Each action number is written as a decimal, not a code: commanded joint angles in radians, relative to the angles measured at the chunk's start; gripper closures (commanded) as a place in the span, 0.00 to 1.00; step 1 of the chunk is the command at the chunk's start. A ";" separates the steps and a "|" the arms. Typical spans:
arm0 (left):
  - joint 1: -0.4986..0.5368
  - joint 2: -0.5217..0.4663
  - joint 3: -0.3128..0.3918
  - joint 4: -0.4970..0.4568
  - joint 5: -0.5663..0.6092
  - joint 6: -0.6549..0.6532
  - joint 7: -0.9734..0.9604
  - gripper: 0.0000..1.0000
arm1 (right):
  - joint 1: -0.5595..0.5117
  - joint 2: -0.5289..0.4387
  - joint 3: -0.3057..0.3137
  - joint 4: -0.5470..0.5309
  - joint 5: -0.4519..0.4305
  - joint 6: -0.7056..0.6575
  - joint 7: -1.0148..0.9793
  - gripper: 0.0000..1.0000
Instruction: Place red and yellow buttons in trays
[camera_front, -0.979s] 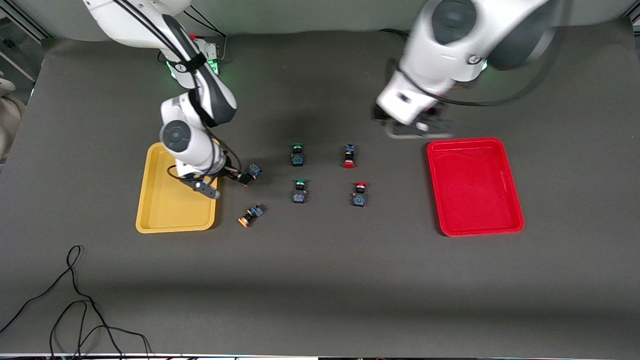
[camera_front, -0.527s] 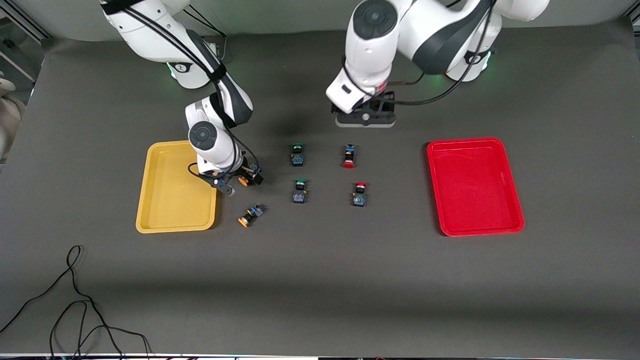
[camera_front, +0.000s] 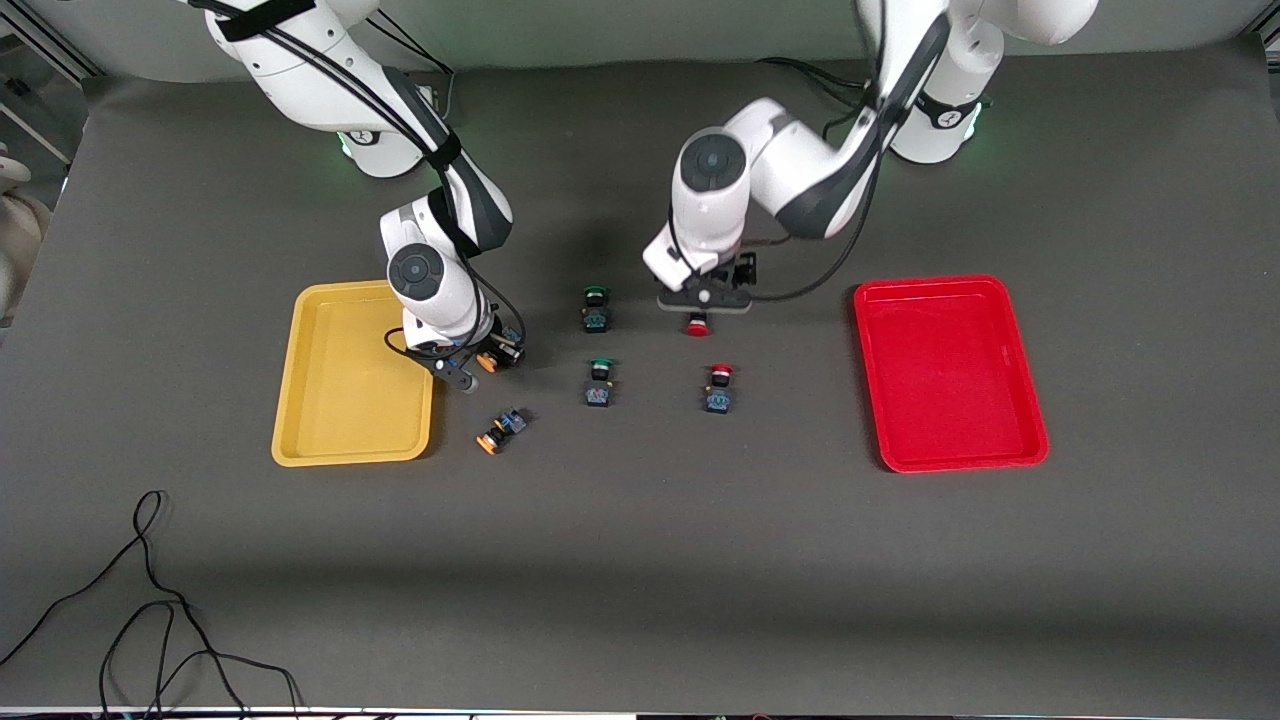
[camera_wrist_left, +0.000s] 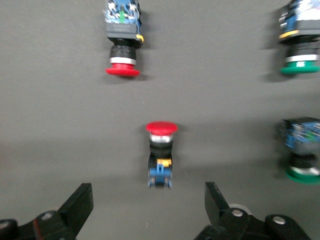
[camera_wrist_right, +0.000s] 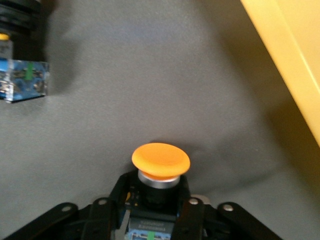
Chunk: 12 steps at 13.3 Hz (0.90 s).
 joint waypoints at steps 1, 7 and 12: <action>-0.020 0.096 0.017 0.010 0.024 0.077 -0.015 0.01 | 0.003 -0.074 -0.009 0.005 0.013 -0.072 -0.001 0.91; -0.020 0.141 0.014 0.018 0.023 0.093 -0.049 0.59 | -0.109 -0.352 -0.187 0.002 0.012 -0.393 -0.290 0.92; -0.009 0.112 0.015 0.061 0.007 -0.013 -0.057 1.00 | -0.122 -0.248 -0.392 -0.061 0.045 -0.348 -0.596 0.91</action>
